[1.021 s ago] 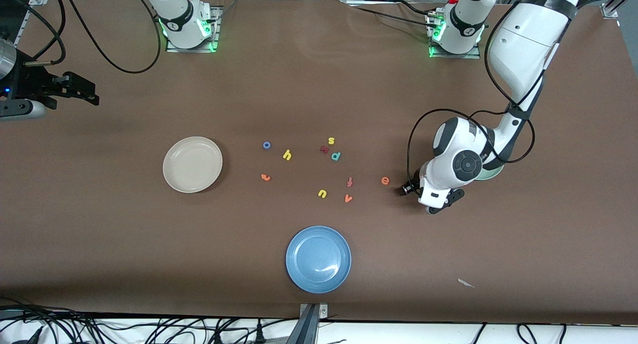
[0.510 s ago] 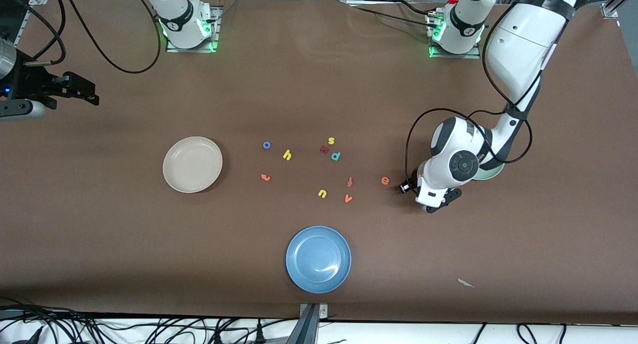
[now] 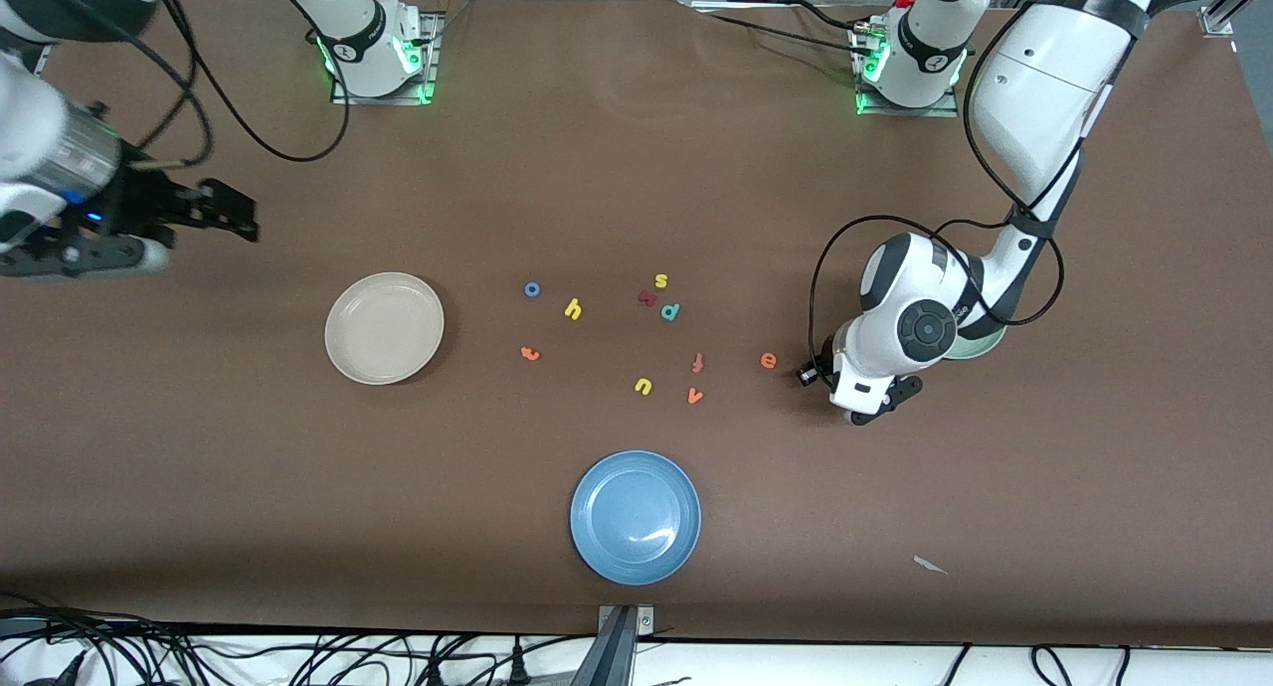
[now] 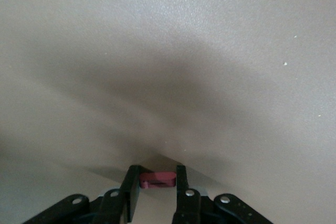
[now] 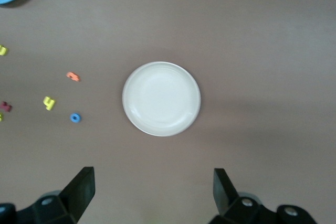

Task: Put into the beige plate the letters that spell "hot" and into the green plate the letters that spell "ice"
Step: 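Carry the pink bar to the green plate while the right gripper reaches letters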

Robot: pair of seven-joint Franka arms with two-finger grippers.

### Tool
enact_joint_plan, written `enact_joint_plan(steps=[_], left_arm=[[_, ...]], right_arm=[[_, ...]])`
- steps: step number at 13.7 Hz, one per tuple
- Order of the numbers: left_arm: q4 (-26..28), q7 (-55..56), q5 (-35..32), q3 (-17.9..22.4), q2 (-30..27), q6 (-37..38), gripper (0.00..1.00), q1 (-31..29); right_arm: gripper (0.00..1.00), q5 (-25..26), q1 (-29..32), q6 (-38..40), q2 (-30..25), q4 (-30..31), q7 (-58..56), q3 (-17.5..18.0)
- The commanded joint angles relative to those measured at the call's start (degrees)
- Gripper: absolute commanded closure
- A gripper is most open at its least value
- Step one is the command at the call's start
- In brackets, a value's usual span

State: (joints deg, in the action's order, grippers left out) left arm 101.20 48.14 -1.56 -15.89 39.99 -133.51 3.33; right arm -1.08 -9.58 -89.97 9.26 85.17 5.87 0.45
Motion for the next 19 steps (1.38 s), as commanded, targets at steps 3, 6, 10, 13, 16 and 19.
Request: enact_joint_plan(steps=[3, 6, 10, 13, 16, 19], left_arm=[[-1.09, 0.21, -1.26, 0.6, -1.22, 4.65, 0.76, -0.42], [-1.09, -3.73, -1.17, 0.42, -5.79, 10.78, 0.76, -2.53], [-0.92, -15.93, -0.2, 0.25, -12.82, 25.37, 0.76, -7.01], [2.49, -25.69, -0.2, 0.25, -17.13, 29.44, 0.76, -12.44], [7.95, -38.78, -0.2, 0.25, -20.22, 29.27, 0.76, -20.97], [10.75, -41.02, -1.08, 0.34, -17.07, 23.68, 0.76, -23.36]], right_arm=[[0.0, 0.02, -11.23, -4.59, 8.48, -5.36, 12.56, -0.36], [0.0, -0.06, -13.09, -10.9, 10.69, -2.4, 17.77, 0.69], [0.0, -0.24, -12.84, -22.94, 8.59, 8.85, 18.47, 2.36], [0.0, 0.02, -9.16, -35.04, 6.65, 20.6, 19.87, 7.96], [0.0, 3.35, -8.79, -45.72, 6.65, 28.99, 26.2, 11.93], [0.0, 4.24, -8.79, -46.08, 6.65, 32.24, 27.09, 14.04]])
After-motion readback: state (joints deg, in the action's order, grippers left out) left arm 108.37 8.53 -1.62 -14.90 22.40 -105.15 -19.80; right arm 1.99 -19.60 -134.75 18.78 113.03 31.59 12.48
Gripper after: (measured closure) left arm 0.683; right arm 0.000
